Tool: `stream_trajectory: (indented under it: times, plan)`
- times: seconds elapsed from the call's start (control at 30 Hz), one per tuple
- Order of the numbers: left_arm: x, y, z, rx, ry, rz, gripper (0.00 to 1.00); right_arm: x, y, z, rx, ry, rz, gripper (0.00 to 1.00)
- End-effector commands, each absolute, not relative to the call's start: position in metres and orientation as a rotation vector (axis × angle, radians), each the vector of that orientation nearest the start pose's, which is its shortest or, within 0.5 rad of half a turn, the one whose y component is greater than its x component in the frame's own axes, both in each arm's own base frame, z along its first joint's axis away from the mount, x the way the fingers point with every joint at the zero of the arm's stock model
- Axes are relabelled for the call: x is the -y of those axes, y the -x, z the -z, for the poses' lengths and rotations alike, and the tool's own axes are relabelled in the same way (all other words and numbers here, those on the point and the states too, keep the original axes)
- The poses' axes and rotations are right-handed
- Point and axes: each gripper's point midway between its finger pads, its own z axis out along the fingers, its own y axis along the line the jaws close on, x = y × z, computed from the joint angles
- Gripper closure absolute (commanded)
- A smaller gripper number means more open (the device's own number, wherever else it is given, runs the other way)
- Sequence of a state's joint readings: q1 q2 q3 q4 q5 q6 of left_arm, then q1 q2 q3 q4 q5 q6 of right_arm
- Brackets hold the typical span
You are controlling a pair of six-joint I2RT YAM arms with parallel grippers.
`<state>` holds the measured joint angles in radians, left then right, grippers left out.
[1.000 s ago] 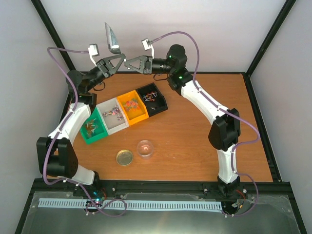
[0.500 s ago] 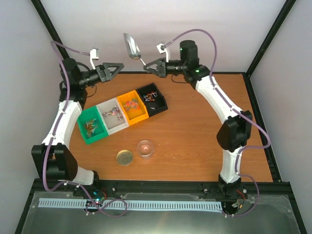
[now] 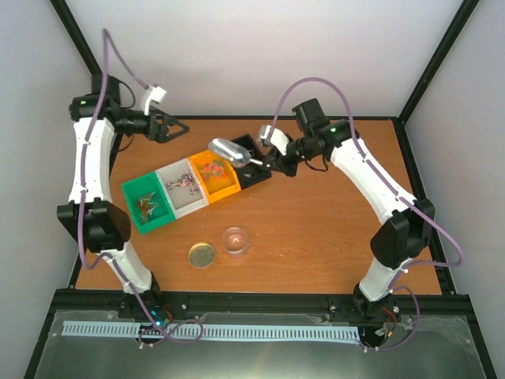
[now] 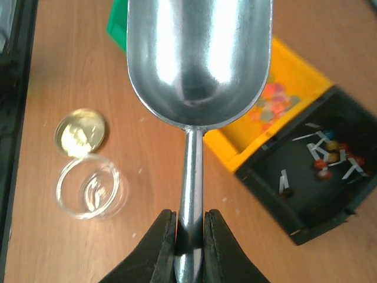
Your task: Pack the candies
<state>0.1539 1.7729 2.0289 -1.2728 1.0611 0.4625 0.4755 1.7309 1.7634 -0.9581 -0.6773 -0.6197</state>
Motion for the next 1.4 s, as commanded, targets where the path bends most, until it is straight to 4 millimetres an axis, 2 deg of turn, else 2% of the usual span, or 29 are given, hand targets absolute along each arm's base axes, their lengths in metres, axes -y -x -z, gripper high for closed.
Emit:
stream_trajectory:
  times: [0.0, 0.17, 0.33, 0.4, 0.57, 0.63, 0.77, 0.93, 1.03, 1.2, 1.37]
  plan:
    - [0.131, -0.335, -0.328, -2.105, -1.089, 0.98, 0.1, -0.292, -0.292, -0.254, -1.79, 1.722, -0.656, 0.97]
    - [0.165, -0.305, -0.311, -1.986, -1.307, 0.948, 0.2, -0.3, -0.268, -0.238, -1.782, 1.83, -0.638, 0.97]
    - [0.19, -0.278, -0.273, -1.947, -1.514, 0.819, 0.27, -0.304, -0.259, -0.239, -1.778, 1.861, -0.646, 0.97]
    - [0.194, -0.269, -0.264, -1.929, -1.559, 0.802, 0.3, -0.305, -0.257, -0.24, -1.776, 1.867, -0.658, 0.97]
    - [0.194, -0.27, -0.257, -1.922, -1.547, 0.752, 0.41, -0.308, -0.247, -0.245, -1.75, 1.89, -0.69, 0.97]
    - [0.194, -0.27, -0.255, -1.916, -1.55, 0.746, 0.43, -0.31, -0.239, -0.246, -1.741, 1.914, -0.716, 0.97]
    - [0.194, -0.27, -0.254, -1.882, -1.553, 0.717, 0.43, -0.314, -0.229, -0.247, -1.727, 1.96, -0.736, 0.97]
    - [0.192, -0.269, -0.258, -1.834, -1.563, 0.669, 0.39, -0.315, -0.226, -0.245, -1.726, 1.978, -0.74, 0.97]
    - [0.19, -0.274, -0.269, -1.806, -1.551, 0.631, 0.36, -0.314, -0.225, -0.242, -1.738, 1.988, -0.74, 0.97]
    - [0.191, -0.272, -0.276, -1.785, -1.544, 0.663, 0.33, -0.313, -0.225, -0.239, -1.747, 1.991, -0.738, 0.97]
    - [0.193, -0.284, -0.275, -1.805, -1.465, 0.687, 0.25, -0.314, -0.223, -0.239, -1.749, 1.988, -0.759, 0.97]
